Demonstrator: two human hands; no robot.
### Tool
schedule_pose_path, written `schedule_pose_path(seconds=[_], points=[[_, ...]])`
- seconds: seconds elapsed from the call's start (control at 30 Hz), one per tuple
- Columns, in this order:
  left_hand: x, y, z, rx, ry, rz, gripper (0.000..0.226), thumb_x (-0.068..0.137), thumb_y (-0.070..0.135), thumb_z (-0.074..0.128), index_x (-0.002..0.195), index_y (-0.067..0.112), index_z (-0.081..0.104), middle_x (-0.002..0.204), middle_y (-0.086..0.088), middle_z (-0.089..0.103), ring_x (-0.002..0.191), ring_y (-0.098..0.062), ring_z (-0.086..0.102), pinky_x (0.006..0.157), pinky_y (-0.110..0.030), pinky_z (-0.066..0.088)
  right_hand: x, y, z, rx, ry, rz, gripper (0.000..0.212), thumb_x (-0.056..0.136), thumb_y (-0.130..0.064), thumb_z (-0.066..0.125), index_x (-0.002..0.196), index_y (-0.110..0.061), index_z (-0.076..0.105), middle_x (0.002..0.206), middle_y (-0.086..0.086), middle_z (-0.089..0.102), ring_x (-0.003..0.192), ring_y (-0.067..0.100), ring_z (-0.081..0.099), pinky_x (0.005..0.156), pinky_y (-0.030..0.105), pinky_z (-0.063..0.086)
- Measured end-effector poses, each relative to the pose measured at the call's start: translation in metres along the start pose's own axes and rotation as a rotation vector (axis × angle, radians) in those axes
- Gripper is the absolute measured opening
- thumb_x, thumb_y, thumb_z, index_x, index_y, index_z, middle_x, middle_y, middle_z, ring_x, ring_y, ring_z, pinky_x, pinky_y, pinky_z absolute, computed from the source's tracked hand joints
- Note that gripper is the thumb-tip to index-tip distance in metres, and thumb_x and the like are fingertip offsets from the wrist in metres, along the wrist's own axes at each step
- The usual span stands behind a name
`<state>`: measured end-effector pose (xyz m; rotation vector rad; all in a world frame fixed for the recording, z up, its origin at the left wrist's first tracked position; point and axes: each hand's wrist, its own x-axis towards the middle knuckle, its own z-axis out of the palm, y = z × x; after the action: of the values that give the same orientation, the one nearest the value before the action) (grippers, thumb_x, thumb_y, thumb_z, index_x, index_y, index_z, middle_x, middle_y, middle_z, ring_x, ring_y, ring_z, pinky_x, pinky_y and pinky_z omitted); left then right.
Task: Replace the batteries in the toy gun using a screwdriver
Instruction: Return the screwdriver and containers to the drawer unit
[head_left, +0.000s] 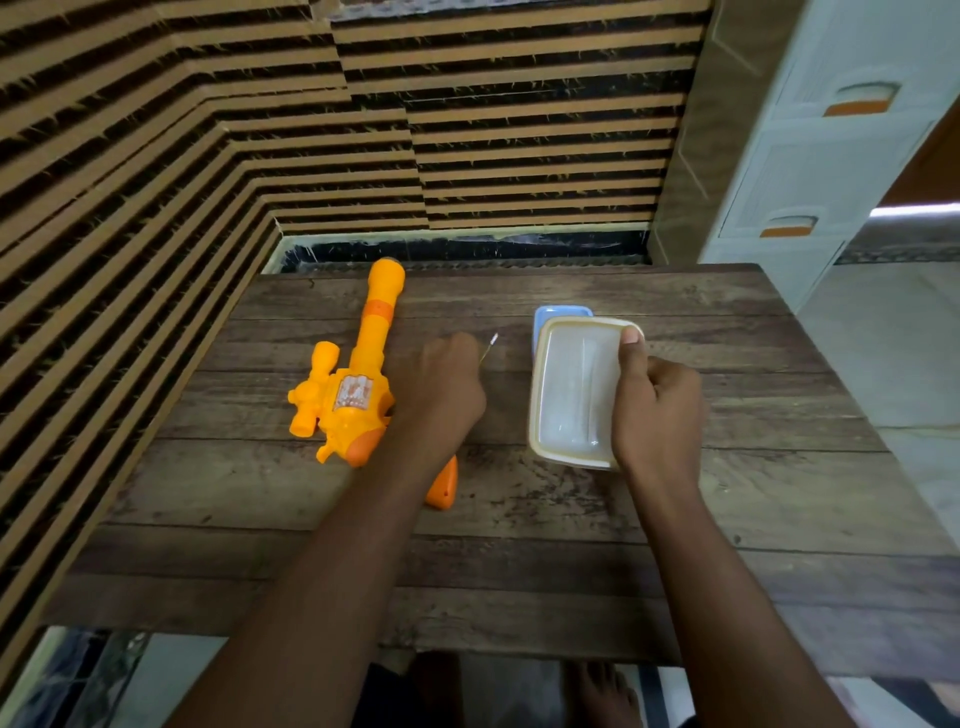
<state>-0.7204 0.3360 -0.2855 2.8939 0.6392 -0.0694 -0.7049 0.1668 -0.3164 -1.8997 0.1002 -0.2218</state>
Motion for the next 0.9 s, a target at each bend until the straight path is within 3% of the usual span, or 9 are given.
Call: schedule_pose_path(seconds=[0.1,0.2,0.27,0.37,0.43,0.57,0.73,0.83,0.9], points=[[-0.004,-0.012,-0.003,-0.541,-0.025,-0.042,0.013,0.104,0.017,0.060,0.094,0.010,0.060,0.088,-0.003,0.059,0.096,-0.030,0.069,0.073,-0.037,0.049,-0.001,-0.005,-0.001,0.021,-0.019,-0.035,0.062,0.108,-0.046,0.047,0.054,-0.021,0.028,0.046,-0.010,0.033,0.037,0.005,0.036,0.038,0.016,0.026],[-0.025,-0.010,-0.012,-1.202,-0.180,-0.115,0.020,0.109,0.014,0.049,0.097,0.019,0.065,0.097,0.000,0.066,0.069,-0.015,0.072,0.073,-0.035,0.055,-0.007,-0.015,-0.004,0.049,-0.026,-0.035,0.063,0.108,-0.043,0.050,0.053,-0.021,0.028,0.038,-0.010,0.031,0.035,0.005,0.034,0.038,0.016,0.025],[-0.041,-0.008,-0.016,-1.398,-0.209,-0.121,0.021,0.107,0.008,0.047,0.099,0.019,0.063,0.090,-0.003,0.060,0.060,-0.013,0.061,0.061,-0.032,0.051,-0.014,-0.025,-0.006,0.081,-0.037,-0.025,0.060,0.107,-0.042,0.050,0.054,-0.020,0.032,0.038,-0.011,0.034,0.036,0.003,0.037,0.038,0.014,0.025],[-0.059,-0.005,-0.016,-1.454,-0.201,-0.086,0.006,0.106,0.022,0.053,0.103,0.018,0.057,0.079,0.000,0.054,0.052,-0.007,0.047,0.044,-0.024,0.034,-0.026,-0.038,-0.007,0.025,-0.054,-0.036,0.058,0.107,-0.045,0.049,0.056,-0.020,0.036,0.045,-0.009,0.039,0.038,0.002,0.042,0.042,0.017,0.025],[-0.070,-0.005,-0.022,-1.417,-0.191,-0.112,0.023,0.103,0.038,0.060,0.114,0.018,0.056,0.080,0.002,0.058,0.047,-0.004,0.044,0.040,-0.021,0.031,-0.034,-0.042,-0.007,-0.016,-0.058,-0.045,0.058,0.107,-0.047,0.047,0.057,-0.020,0.037,0.049,-0.007,0.041,0.041,0.003,0.043,0.046,0.022,0.026],[-0.078,-0.006,-0.024,-1.311,-0.216,-0.097,0.024,0.098,0.051,0.063,0.109,0.029,0.065,0.085,-0.003,0.065,0.049,-0.007,0.047,0.039,-0.019,0.030,-0.035,-0.048,-0.010,-0.012,-0.069,-0.043,0.058,0.107,-0.049,0.044,0.058,-0.018,0.040,0.053,-0.005,0.045,0.047,0.007,0.045,0.049,0.026,0.029],[-0.059,-0.001,-0.010,-1.346,-0.184,-0.054,0.032,0.101,0.050,0.061,0.108,0.020,0.070,0.070,0.000,0.067,0.048,-0.007,0.058,0.042,-0.025,0.038,-0.011,-0.054,0.009,-0.020,-0.098,-0.076,0.059,0.107,-0.050,0.045,0.056,-0.020,0.044,0.054,-0.006,0.051,0.047,0.009,0.050,0.048,0.023,0.031],[-0.025,-0.005,0.000,-1.336,-0.160,-0.161,0.041,0.095,0.059,0.064,0.114,0.024,0.069,0.084,-0.002,0.075,0.063,-0.013,0.067,0.043,-0.025,0.042,0.015,-0.049,0.023,0.008,-0.150,-0.082,0.062,0.107,-0.053,0.043,0.056,-0.019,0.052,0.053,-0.004,0.057,0.045,0.001,0.056,0.043,0.016,0.035],[0.005,-0.010,0.004,-1.330,-0.174,-0.178,0.047,0.094,0.060,0.064,0.119,0.020,0.068,0.089,-0.008,0.073,0.062,-0.015,0.065,0.040,-0.024,0.041,0.041,-0.038,0.030,-0.010,-0.141,-0.079,0.067,0.107,-0.055,0.039,0.060,-0.011,0.058,0.056,-0.001,0.060,0.049,0.003,0.057,0.044,0.018,0.037]])
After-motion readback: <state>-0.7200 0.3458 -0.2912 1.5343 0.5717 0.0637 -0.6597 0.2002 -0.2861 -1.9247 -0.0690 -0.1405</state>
